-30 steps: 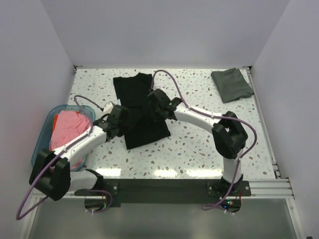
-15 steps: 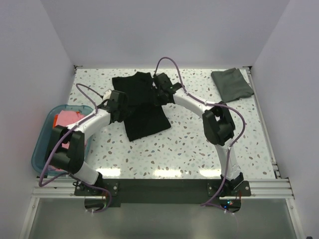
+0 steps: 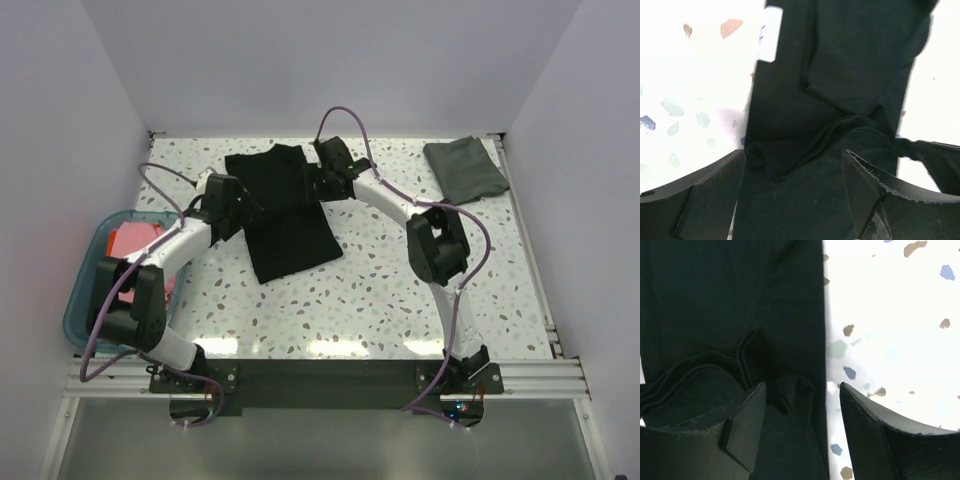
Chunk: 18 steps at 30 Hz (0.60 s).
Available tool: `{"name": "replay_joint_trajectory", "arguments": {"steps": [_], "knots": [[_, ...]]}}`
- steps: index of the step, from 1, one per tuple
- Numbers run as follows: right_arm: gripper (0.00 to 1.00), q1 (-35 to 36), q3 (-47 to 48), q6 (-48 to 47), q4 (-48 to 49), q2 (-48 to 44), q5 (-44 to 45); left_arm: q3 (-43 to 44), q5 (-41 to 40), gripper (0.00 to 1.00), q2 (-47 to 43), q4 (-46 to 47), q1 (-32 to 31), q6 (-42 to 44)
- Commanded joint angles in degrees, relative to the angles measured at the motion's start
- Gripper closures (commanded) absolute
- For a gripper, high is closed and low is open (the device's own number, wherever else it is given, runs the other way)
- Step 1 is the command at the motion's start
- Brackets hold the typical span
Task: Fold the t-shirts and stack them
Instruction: Fold the tshirt
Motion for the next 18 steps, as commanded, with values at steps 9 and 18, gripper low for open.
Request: {"name": "replay_joint_trajectory", "arguments": {"steps": [9, 18], "knots": [[0.49, 2.8, -14.28, -0.23, 7.61, -12.41, -0.06, -0.23, -3.46, 0.74, -4.19, -1.33, -8.29, 1.71], [0.58, 3.16, -8.76, -0.49, 5.69, -5.29, -2.17, 2.83, -3.9, 1.0, 6.18, -0.54, -9.62, -0.4]]}}
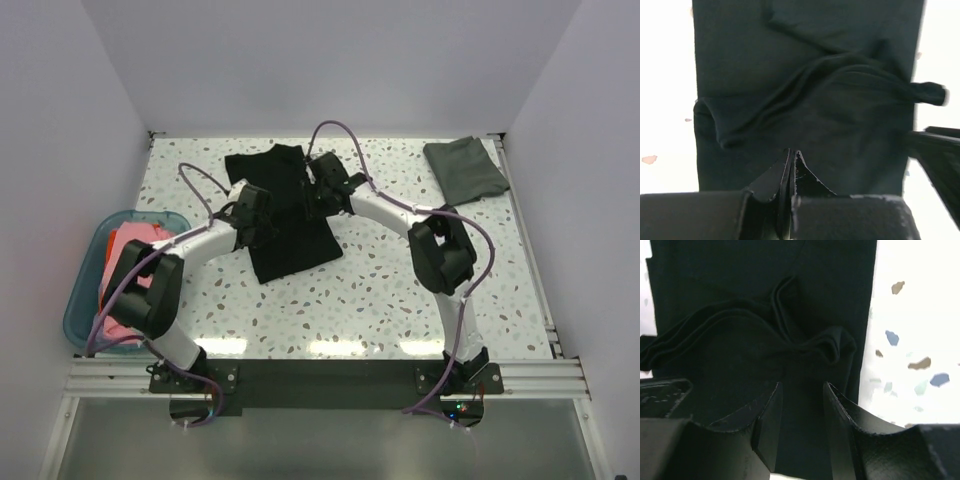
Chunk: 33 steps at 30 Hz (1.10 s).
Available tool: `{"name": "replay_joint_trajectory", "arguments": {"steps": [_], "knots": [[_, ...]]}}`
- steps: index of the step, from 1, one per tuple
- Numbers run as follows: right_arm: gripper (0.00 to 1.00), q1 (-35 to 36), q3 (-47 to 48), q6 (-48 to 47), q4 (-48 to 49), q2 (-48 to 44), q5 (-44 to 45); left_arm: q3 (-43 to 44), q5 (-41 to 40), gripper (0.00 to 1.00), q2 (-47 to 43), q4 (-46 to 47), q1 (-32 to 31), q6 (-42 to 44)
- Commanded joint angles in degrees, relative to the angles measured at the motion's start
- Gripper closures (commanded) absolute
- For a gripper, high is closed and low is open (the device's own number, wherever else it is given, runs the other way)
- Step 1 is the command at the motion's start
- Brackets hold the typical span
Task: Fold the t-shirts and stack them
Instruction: Fold the tshirt
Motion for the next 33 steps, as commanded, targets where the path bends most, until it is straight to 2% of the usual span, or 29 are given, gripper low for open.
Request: {"name": "replay_joint_trajectory", "arguments": {"steps": [1, 13, 20, 22, 25, 28, 32, 33], "knots": [[0.59, -0.45, 5.04, -0.69, 0.39, 3.02, -0.62, 3.91, -2.15, 1.0, 4.48, -0.12, 0.52, -0.53], [0.58, -2.12, 26.13, -2.98, -7.26, 16.29, 2.02, 15.7, -4.36, 0.99, 14.68, -1.36, 7.55, 1.93], [0.5, -3.17, 27.47, -3.06, -7.88, 17.8, 2.72, 18.96, -0.06, 0.98, 19.7, 1.17, 10.28, 5.0], [0.47, -3.17, 25.81, -3.5, -6.57, 16.13, 3.86, 18.25, 0.3, 0.95, 18.56, 2.59, 10.46, 5.27], [0.4, -3.18, 24.12, -4.64, -5.94, 13.32, 5.78, 17.28, 1.35, 0.83, 15.22, 6.11, 10.72, 6.85], [0.39, -3.26, 24.3, -5.17, -6.91, 11.47, 7.02, 18.25, 1.97, 0.74, 12.5, 6.99, 10.9, 8.96], [0.4, -2.92, 20.18, -4.91, -3.32, 6.64, 4.14, 19.22, 1.88, 0.72, 9.25, 6.03, 10.9, 10.1], [0.41, -2.65, 19.56, -4.82, -2.87, 6.2, 2.91, 19.13, 1.71, 0.76, 8.89, 5.5, 10.81, 9.67]]}}
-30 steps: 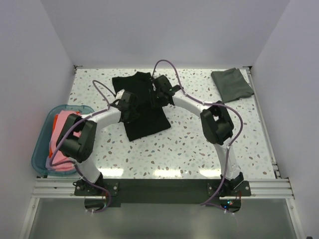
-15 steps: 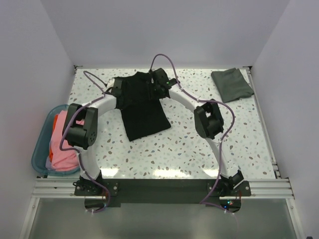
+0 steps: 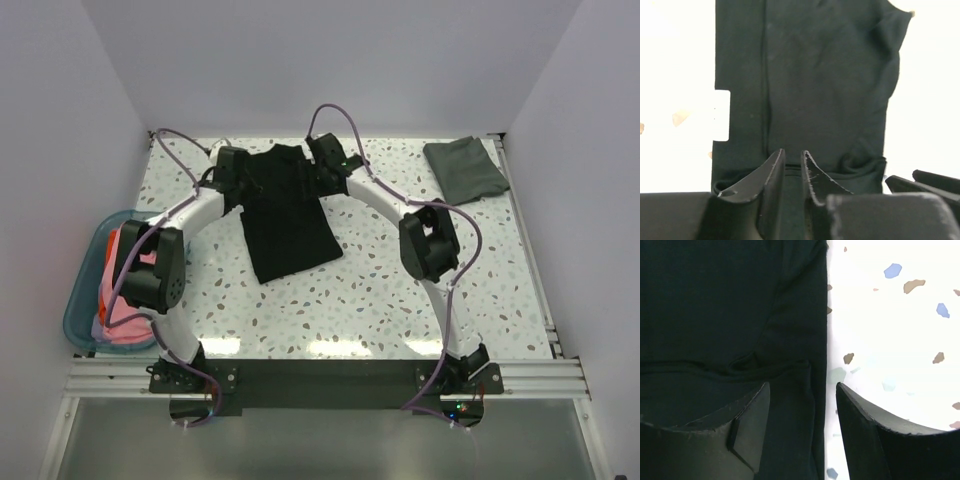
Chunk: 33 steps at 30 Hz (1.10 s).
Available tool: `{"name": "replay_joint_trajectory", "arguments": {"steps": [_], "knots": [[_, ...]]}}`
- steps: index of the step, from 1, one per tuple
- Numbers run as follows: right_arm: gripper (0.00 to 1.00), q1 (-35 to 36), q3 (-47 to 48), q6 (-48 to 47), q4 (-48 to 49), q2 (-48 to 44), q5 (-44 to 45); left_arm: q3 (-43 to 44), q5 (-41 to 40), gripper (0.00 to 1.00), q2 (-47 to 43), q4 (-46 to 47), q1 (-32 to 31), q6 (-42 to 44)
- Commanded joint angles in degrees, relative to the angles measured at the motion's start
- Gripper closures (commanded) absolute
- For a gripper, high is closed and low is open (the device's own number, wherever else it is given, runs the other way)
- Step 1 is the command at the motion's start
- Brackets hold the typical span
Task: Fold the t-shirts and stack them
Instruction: Fold the tshirt
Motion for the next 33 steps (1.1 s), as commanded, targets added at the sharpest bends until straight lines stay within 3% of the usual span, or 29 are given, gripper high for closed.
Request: {"name": "replay_joint_trajectory", "arguments": {"steps": [1, 3, 7, 11, 18, 21, 26, 33], "knots": [[0.42, 1.02, -2.16, -1.48, 3.6, -7.4, -2.54, 1.95, 0.27, 0.77, -4.55, 1.96, 0.17, 1.52], [0.42, 3.3, -2.79, -3.49, 3.6, -7.23, -1.94, 0.99, -1.05, 0.86, -4.99, -0.33, -0.45, -0.33], [0.42, 5.77, -2.97, -5.7, 3.34, -4.34, -0.8, -3.05, -4.3, 0.93, -6.13, -2.18, -3.08, -4.54], [0.42, 5.95, -2.79, -6.49, 3.34, -1.08, -0.45, -8.42, -4.66, 0.97, -4.91, -0.08, -3.62, -7.37], [0.41, 5.51, -2.43, -5.8, 1.05, 3.32, 6.14, -7.46, -7.03, 0.98, 1.77, -0.33, -3.53, -7.46], [0.4, 4.9, -6.73, -2.55, 1.23, 1.92, 7.38, -6.84, -7.29, 0.97, 3.88, -0.24, -3.53, -6.75], [0.39, 4.98, -22.28, 4.48, 7.01, -5.46, 3.52, -9.9, -5.45, 0.97, 4.41, 0.89, -3.88, -6.66], [0.38, 6.12, -41.97, 12.67, 14.67, -17.85, -1.22, -16.41, -3.87, 0.96, -1.12, 1.25, -5.9, -6.49]]}}
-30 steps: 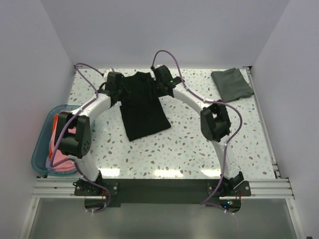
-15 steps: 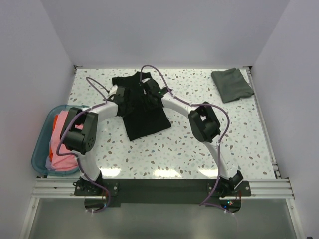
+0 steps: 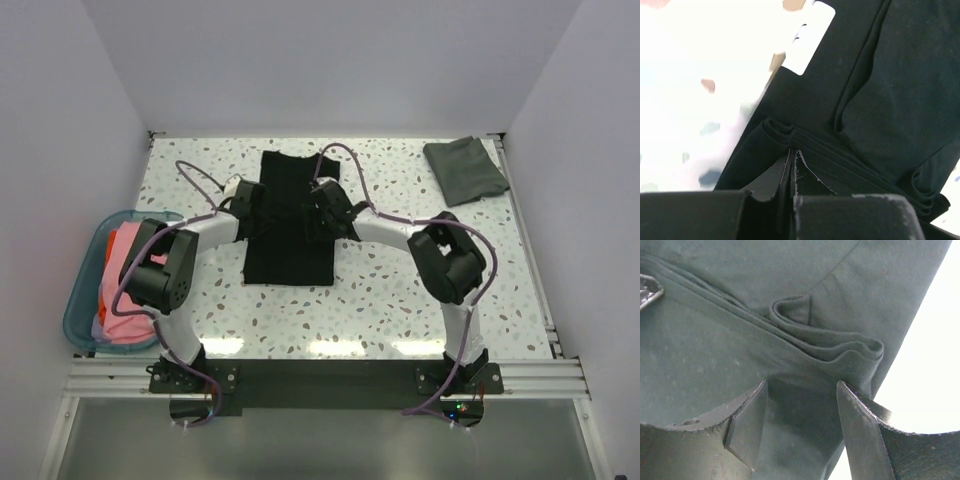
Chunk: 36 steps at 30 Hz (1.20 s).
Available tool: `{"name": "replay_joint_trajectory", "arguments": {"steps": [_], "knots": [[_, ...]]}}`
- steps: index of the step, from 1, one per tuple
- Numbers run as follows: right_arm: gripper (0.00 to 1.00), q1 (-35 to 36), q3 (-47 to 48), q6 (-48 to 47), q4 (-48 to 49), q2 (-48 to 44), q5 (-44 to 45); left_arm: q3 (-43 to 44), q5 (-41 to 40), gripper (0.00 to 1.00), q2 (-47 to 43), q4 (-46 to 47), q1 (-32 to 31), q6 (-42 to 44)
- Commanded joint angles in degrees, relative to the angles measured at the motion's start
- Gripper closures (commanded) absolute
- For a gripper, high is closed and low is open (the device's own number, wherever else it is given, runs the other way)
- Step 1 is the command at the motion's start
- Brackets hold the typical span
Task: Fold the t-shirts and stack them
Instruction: Fold the tshirt
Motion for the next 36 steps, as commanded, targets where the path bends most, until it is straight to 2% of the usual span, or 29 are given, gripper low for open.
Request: {"name": "replay_joint_trajectory", "arguments": {"steps": [1, 7, 12, 20, 24, 26, 31, 36], "knots": [[0.39, 0.64, -11.35, 5.61, -2.09, -5.43, -2.15, -6.66, -0.5, 0.96, -4.11, -3.91, -1.77, 0.33], [0.37, 4.68, -24.55, 7.28, 0.99, -12.84, -4.17, -17.12, 1.17, 0.95, -13.08, -2.42, -6.86, -2.91], [0.35, 4.77, -30.55, 8.78, 2.84, -17.94, -5.5, -19.43, 2.31, 0.9, -16.79, -2.15, -7.58, -2.66], [0.35, 0.38, -26.78, 5.97, -1.9, -23.66, -5.41, -12.14, -0.41, 0.77, -20.66, -6.81, -6.62, 2.7], [0.44, -2.96, -24.14, 4.38, -2.96, -22.43, -8.56, -12.4, 4.68, 0.76, -22.32, -5.84, -1.79, 5.51], [0.46, -4.1, -23.52, 4.03, -2.7, -22.34, -10.41, -12.14, 6.44, 0.73, -22.94, -5.84, -1.69, 7.88], [0.48, -4.72, -22.47, 4.47, -2.17, -23.21, -14.99, -17.4, 11.27, 0.58, -28.03, -4.44, -2.04, 8.77], [0.54, -5.95, -20.89, 4.74, -2.87, -24.27, -12.7, -24.34, 12.77, 0.51, -32.78, -4.17, -4.23, 6.75]]}}
